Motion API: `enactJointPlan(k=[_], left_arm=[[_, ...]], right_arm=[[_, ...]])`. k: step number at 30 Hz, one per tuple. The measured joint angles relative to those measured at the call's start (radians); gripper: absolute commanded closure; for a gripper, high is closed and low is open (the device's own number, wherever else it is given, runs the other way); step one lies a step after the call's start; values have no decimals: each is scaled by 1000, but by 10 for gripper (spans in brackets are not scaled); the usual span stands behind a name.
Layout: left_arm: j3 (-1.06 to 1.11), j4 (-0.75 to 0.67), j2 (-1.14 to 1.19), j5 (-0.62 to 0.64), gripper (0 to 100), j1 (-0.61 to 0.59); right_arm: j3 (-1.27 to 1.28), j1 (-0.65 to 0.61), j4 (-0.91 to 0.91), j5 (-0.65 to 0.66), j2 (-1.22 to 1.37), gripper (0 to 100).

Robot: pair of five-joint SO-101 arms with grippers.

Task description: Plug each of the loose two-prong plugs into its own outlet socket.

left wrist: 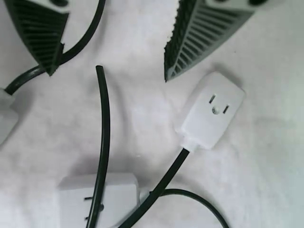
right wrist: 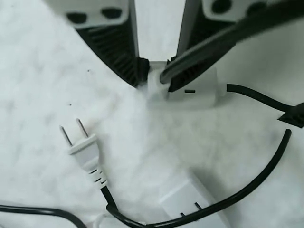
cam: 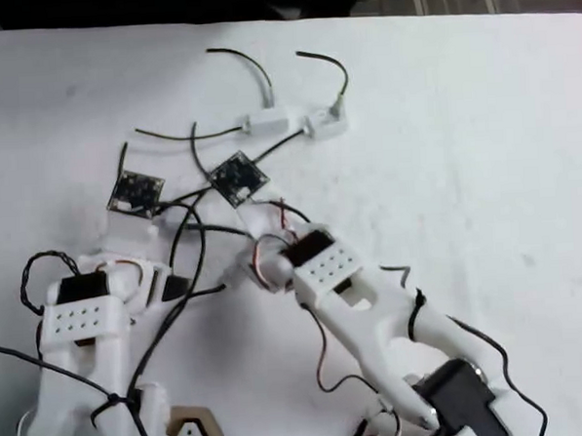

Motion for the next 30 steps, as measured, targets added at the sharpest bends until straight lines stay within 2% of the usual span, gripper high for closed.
enactJointPlan(k=[20, 24, 30], left_arm=[[0, 0, 0, 0, 662, 0], [0, 0, 0, 0, 662, 0], [0, 0, 0, 0, 662, 0]], right_arm=[[-32, -2, 147, 5, 9, 981], [-106, -11, 176, 5, 89, 981], [-308, -11, 315, 5, 256, 981]])
